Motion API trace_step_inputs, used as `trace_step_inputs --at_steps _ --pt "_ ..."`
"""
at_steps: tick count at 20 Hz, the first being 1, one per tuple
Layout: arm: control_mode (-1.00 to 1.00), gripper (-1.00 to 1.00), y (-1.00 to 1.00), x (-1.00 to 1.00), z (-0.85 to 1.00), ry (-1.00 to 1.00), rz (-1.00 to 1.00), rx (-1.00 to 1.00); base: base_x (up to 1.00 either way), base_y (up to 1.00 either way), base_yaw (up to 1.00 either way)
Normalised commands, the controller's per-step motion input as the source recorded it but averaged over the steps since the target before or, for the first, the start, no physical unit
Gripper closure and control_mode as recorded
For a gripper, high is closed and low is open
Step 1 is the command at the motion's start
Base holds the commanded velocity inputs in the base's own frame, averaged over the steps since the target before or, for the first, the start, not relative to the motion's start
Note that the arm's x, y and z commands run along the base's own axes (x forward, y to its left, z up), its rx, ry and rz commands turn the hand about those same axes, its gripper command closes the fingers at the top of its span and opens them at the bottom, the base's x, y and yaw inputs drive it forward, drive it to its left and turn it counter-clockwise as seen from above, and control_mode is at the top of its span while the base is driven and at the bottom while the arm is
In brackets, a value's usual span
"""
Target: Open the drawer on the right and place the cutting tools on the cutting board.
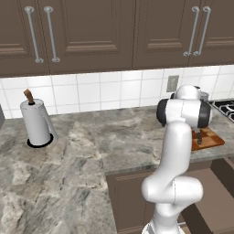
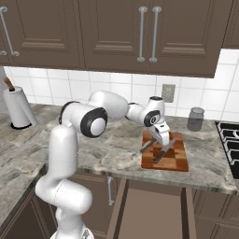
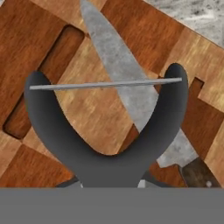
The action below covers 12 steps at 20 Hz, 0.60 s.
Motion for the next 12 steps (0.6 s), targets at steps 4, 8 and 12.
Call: trace_step_inputs --at_steps 4,8,12 --pt "-1.0 -1.0 0.0 0.12 0.0 0.0 -0.02 0.0 0.0 0.0 0.0" --pt "-1.0 -1.0 -0.04 0.04 0.02 0.0 -0.01 0.0 0.0 0.0 0.0" --pt "-1.0 -1.0 0.0 -0.06 0.13 0.0 0.0 0.0 0.0 0.0 0.0"
